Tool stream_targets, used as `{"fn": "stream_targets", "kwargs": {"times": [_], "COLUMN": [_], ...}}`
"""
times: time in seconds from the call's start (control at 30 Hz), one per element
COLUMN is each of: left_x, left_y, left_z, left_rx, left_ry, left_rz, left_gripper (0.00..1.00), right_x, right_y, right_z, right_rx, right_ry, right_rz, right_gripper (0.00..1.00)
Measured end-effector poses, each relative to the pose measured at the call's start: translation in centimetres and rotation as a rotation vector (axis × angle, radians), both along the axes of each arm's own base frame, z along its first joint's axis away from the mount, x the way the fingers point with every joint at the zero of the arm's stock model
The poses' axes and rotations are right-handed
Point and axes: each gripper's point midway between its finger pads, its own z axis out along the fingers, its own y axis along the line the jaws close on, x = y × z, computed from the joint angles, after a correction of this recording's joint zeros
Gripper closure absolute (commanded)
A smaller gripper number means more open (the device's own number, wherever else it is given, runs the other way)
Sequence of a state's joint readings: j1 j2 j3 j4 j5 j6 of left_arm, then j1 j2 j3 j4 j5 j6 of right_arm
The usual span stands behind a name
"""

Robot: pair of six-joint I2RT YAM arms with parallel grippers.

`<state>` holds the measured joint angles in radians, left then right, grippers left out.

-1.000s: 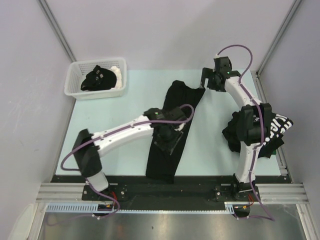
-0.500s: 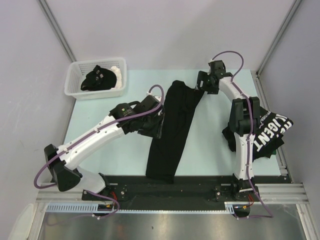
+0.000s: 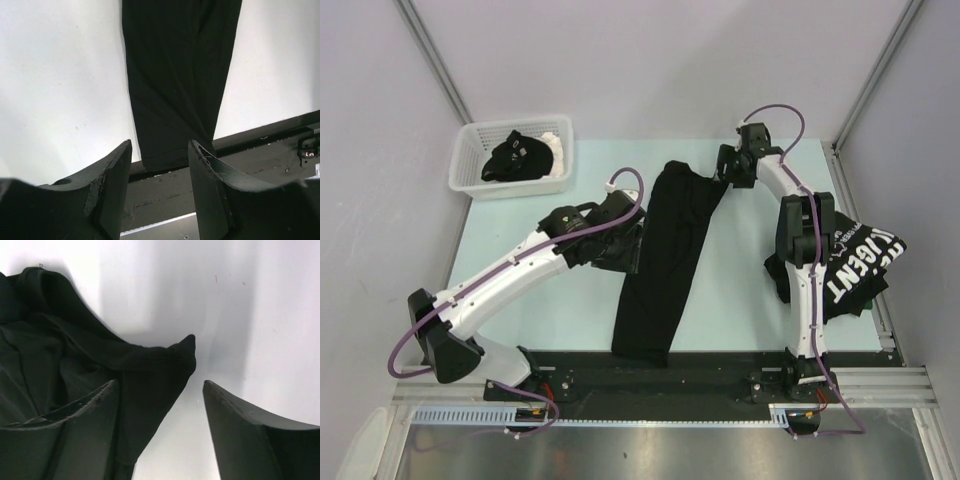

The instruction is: Fold and stack the t-shirts

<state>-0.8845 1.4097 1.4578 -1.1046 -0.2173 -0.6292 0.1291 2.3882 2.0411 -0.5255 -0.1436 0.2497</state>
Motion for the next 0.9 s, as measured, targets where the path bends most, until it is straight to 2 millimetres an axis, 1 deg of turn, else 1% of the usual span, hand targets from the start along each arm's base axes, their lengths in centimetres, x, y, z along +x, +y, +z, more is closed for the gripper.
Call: {"fn": "stream_targets", "kwargs": {"times": [0.2,0.3,0.4,0.5,0.53,0.63,0.8,0.9], "left_x": [0.4,0.4,0.4,0.5,0.6,0.7,0.8,0.8], "left_y": [0.5,0.5,0.6,0.7,0.8,0.9,0.9,1.0], "left_z": [0.0,0.0,-0.1,-0.2,-0.2,-0.3,-0.6,-0.8], "left_rx": [0.009,0.012,0.015,0.023,0.026,0.031,0.042,0.050], "left_ry": [-0.004,-0.004,-0.003,0.002,0.003,0.008,0.017,0.025], "left_rz": [0.017,0.019,0.021,0.026,0.028,0.032,0.036,0.037], "left_gripper": [0.46,0.46,0.46,0.45,0.46,0.45,0.45,0.45], "right_x": [0.6,0.7,0.9,1.1,1.2,1.6,2.5,3.1], "right_y": [0.0,0.2,0.3,0.3,0.4,0.6,1.3,1.7], "right_z": [-1.0,-1.7,-1.5,-1.5,-1.6,-1.9,-2.1,-2.2], "right_rx": [0.003,0.007,0.015,0.017,0.019,0.026,0.057,0.072], "right_ry": [0.006,0.012,0.004,-0.003,-0.006,-0.012,-0.031,-0.042], "right_rz": [0.004,0.012,0.016,0.019,0.021,0.030,0.049,0.054], "right_gripper": [0.36,0.43,0.45,0.52,0.57,0.64,0.74,0.77]}}
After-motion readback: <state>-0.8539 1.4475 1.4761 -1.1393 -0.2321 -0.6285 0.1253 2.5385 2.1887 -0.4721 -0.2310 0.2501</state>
